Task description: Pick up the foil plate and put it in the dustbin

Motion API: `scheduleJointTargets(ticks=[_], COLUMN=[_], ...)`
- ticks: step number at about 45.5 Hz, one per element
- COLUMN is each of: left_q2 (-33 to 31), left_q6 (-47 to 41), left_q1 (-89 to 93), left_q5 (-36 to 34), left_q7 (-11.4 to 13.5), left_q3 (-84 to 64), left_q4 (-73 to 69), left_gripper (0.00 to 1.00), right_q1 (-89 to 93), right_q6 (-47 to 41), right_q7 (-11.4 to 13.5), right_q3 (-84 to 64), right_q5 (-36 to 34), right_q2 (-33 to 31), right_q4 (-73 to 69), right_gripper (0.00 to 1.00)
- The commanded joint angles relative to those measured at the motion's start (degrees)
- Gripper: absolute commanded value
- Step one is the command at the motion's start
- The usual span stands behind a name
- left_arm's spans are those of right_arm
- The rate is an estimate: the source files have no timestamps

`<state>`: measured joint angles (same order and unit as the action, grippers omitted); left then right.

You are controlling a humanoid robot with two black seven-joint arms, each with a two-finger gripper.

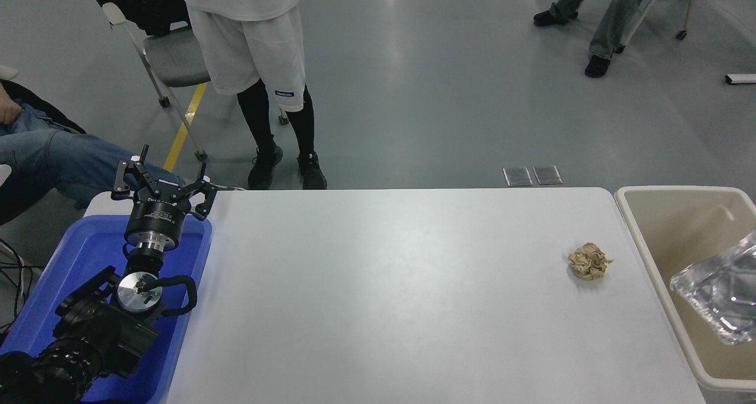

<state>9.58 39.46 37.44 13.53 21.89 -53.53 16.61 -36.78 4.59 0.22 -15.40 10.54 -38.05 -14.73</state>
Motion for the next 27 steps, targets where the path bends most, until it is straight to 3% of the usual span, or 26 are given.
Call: scheduleJointTargets(ticks=[1,13,27], left_q2=[0.0,0.0,0.0], left_q6=[0.0,0.0,0.0], left_q1=[0.0,0.0,0.0], left_q5=[0.0,-0.1,-0.1], left_q7=[0.0,0.0,0.0], left_q3=[0.0,0.0,0.0], left_q4=[0.0,0.0,0.0], left_gripper=[0.99,0.99,0.99], right_q1=[-1.1,-4.8,-11.5], right_q6=[-0.2,-0.6,-0.7], right_q7=[-0.1,-0.1,0.0], right_q3=[0.1,-1.0,-1.7], right_q5=[-0.1,1.5,9.8], right_q2=[0.2,-1.4,-7.8], right_q4=[-1.3,-5.4,-18.2], right_gripper=[1.00,1.00,1.00])
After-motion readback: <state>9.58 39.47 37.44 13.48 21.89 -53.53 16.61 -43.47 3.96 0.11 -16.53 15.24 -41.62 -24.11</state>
